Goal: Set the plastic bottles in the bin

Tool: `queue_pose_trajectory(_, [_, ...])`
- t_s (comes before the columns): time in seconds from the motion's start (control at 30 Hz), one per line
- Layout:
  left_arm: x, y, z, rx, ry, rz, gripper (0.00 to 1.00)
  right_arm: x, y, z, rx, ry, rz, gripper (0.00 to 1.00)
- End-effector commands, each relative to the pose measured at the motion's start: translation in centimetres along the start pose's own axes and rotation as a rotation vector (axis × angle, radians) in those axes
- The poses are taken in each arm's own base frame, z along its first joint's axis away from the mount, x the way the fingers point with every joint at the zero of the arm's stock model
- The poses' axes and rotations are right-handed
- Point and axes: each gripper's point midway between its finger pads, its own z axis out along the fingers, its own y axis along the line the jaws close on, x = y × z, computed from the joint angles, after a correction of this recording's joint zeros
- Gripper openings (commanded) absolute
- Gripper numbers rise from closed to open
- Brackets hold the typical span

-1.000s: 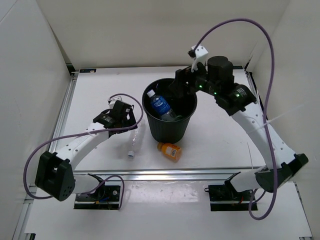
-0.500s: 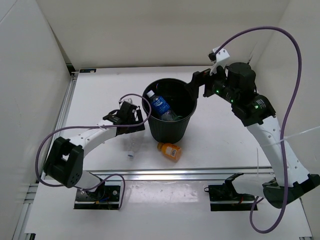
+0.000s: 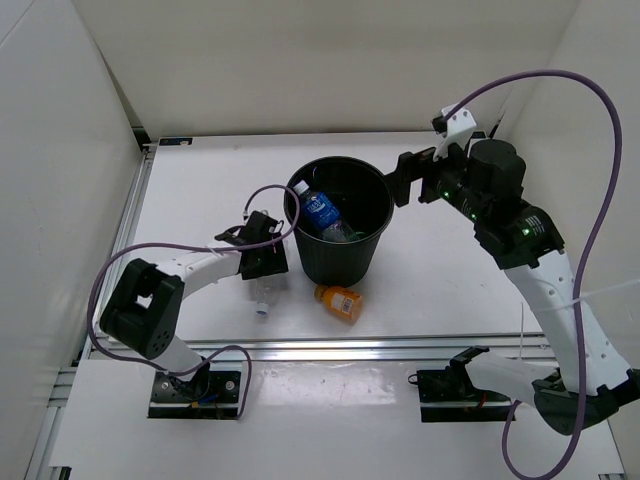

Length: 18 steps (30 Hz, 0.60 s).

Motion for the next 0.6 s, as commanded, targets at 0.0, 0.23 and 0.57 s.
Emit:
queue_pose_trajectory(0.0, [0.2,1.2,-0.8,-0.032,-0.013,0.013,0.66,-0.1,-1.0,-0.1,0.046,-0.014,-0.012,1.00])
queue_pose_trajectory(0.23, [-4.1,5.7,-6.3,-0.276,-0.202,-0.051,0.47,0.5,-1.4,0.1,0.073,-0.013,-0.003,1.00])
queue_pose_trajectory(0.57, [-19.1,2.4,-23.9,-0.171,-0.714,-0.212,0.48,2.0,-2.2,0.9,0.125,0.013,0.049,1.00])
